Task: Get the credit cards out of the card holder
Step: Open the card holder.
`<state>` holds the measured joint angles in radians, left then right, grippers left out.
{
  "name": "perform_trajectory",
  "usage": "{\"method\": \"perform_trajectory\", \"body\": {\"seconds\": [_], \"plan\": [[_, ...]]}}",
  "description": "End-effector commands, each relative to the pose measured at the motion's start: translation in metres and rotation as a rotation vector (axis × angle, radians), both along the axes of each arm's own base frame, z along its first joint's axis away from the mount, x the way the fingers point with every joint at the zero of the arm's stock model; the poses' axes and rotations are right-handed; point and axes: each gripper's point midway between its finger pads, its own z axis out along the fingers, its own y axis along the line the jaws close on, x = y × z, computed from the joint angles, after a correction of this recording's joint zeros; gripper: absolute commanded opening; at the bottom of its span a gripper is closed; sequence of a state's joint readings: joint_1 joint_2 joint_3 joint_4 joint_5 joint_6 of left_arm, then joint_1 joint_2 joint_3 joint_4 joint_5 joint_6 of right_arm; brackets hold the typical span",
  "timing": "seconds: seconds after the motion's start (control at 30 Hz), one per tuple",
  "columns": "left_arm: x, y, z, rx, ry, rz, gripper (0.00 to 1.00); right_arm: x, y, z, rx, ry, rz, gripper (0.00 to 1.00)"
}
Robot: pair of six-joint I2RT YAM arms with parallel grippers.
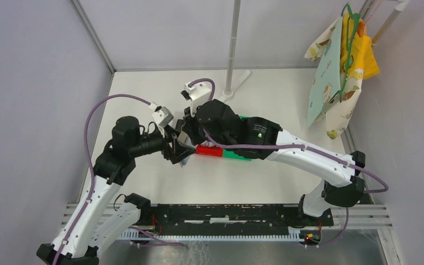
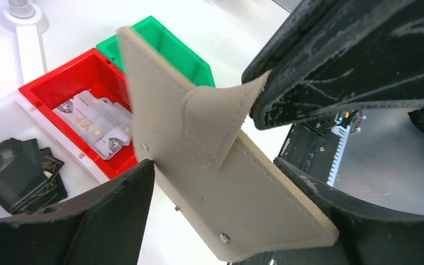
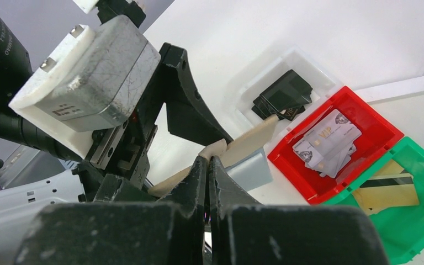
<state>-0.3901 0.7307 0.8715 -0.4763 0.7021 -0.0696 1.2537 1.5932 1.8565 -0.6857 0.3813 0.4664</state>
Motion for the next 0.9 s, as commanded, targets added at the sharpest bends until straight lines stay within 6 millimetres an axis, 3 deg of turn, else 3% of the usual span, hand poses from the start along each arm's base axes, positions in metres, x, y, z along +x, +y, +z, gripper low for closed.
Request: {"method": "perform_trajectory", "body": {"seconds": [0.0,0.1,0.13,0.2,0.27,0.37,0.5,0.63,0.87], "plan": [[0.004,0.005,0.020,0.014,-0.116,0.014,0.70,0.004,-0.009,0.035,0.100,-0.056,-0.045,0.00],[0.002,0.006,0.024,0.014,-0.114,0.020,0.31,0.003,-0.014,0.038,0.096,-0.067,-0.031,0.00],[0.002,0.006,0.025,0.015,-0.110,0.020,0.22,0.001,-0.013,0.039,0.093,-0.069,-0.004,0.01],[0.001,0.006,0.029,0.009,-0.098,0.021,0.10,0.000,-0.013,0.040,0.083,-0.072,0.031,0.08],[-0.002,0.004,0.037,-0.008,-0.094,0.006,0.03,0.000,-0.016,0.040,0.083,-0.067,0.067,0.26],[-0.007,-0.001,0.046,-0.043,-0.068,-0.018,0.02,0.001,-0.025,0.037,0.115,-0.049,0.157,0.63],[-0.010,-0.012,0.057,-0.106,0.051,-0.052,0.02,-0.004,-0.059,0.041,0.216,-0.093,0.292,0.89],[-0.019,-0.029,0.081,-0.197,0.192,-0.155,0.02,-0.017,-0.095,0.039,0.248,-0.185,0.365,0.97],[-0.025,-0.045,0.109,-0.284,0.391,-0.293,0.02,-0.040,-0.121,-0.002,0.269,-0.281,0.430,0.95]]}}
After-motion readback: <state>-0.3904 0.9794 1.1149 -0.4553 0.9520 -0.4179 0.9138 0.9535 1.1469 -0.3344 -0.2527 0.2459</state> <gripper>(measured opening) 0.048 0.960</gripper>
